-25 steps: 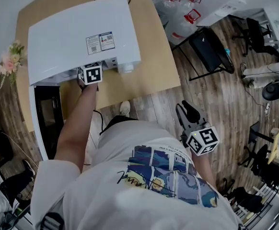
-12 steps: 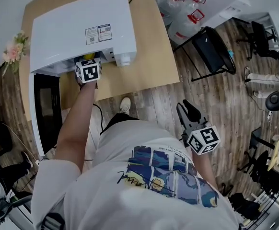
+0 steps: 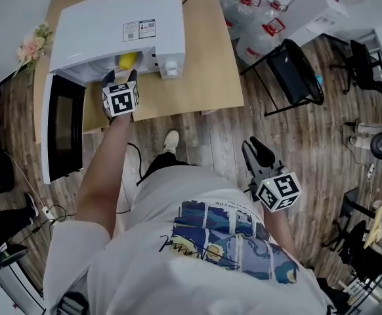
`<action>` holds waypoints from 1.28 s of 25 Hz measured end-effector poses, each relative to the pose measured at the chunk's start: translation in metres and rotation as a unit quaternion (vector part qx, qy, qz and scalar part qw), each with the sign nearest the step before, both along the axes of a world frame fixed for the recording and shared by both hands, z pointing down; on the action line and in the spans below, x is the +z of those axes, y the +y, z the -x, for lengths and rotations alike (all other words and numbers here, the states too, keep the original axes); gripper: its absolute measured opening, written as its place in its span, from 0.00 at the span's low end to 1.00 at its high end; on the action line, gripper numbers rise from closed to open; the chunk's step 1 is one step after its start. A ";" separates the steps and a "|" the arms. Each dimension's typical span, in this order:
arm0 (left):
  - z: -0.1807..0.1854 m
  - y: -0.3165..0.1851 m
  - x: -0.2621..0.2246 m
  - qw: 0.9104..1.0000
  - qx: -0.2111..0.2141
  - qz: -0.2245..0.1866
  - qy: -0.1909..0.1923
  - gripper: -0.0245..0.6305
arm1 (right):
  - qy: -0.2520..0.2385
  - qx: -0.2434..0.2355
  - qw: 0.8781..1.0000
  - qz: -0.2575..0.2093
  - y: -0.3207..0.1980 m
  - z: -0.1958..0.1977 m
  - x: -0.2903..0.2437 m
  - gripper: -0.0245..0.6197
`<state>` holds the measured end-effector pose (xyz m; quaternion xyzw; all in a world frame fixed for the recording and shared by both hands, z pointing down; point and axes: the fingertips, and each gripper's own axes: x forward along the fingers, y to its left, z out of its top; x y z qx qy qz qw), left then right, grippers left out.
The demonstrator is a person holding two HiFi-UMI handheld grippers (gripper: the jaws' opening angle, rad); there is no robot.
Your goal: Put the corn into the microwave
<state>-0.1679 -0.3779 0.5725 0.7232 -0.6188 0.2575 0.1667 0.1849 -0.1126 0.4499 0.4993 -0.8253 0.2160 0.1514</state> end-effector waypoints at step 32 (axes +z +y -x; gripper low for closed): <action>-0.113 0.302 -0.058 0.978 0.129 -0.012 0.164 0.05 | -0.017 -0.131 0.991 -0.018 0.125 0.008 0.015 0.09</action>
